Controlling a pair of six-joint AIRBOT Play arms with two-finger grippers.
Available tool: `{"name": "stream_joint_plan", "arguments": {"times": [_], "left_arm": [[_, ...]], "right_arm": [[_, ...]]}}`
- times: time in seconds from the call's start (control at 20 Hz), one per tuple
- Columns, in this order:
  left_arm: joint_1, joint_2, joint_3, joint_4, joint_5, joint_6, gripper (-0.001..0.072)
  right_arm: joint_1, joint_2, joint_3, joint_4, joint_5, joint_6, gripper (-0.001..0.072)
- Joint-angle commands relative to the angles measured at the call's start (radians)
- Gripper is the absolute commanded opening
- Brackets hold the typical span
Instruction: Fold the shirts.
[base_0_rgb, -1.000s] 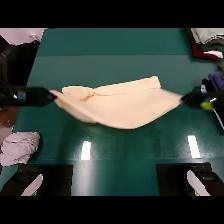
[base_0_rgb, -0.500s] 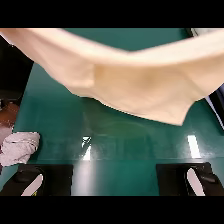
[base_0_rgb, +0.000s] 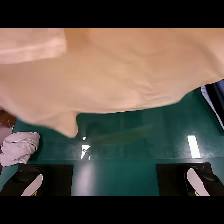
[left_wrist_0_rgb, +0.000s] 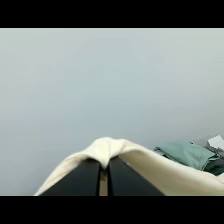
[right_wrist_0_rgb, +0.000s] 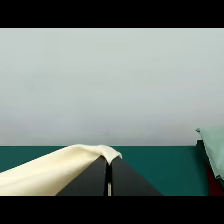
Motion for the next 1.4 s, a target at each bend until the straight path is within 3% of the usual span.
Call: {"name": "stream_joint_plan", "arguments": {"times": [0.0, 0.15, 0.3, 0.45, 0.6, 0.75, 1.0, 1.2, 1.35], "left_arm": [[0.000, -0.001, 0.054, -0.016, -0.062, -0.024, 0.0031], [0.000, -0.014, 0.052, 0.017, -0.224, -0.037, 0.0031], [0.000, -0.041, -0.011, 0.176, -0.346, -0.060, 0.0031], [0.000, -0.087, -0.175, 0.323, -0.400, -0.084, 0.0031], [0.000, -0.166, -0.377, 0.333, -0.389, -0.080, 0.0031], [0.001, -0.285, -0.509, 0.335, -0.242, -0.050, 0.0031], [0.001, -0.480, -0.530, 0.339, 0.072, 0.008, 0.0031], [0.001, -0.595, -0.531, 0.369, 0.182, 0.007, 0.0032], [0.001, -0.660, -0.531, 0.403, 0.201, 0.008, 0.0032]], "right_arm": [[-0.001, -0.063, 0.148, -0.008, 0.201, 0.015, 0.0012], [-0.001, -0.148, 0.251, -0.134, 0.414, 0.137, 0.0011], [0.000, -0.240, 0.238, -0.269, 0.542, 0.241, 0.0010], [0.006, -0.359, 0.117, -0.265, 0.623, 0.284, 0.0010], [0.047, -0.512, 0.039, -0.268, 0.649, 0.283, 0.0010], [0.101, -0.640, 0.006, -0.268, 0.494, 0.260, 0.0010], [0.210, -0.757, -0.050, -0.270, 0.174, 0.216, 0.0011], [0.272, -0.801, -0.109, -0.363, -0.039, 0.208, 0.0010], [0.292, -0.839, -0.116, -0.397, -0.043, 0.193, 0.0010]]}}
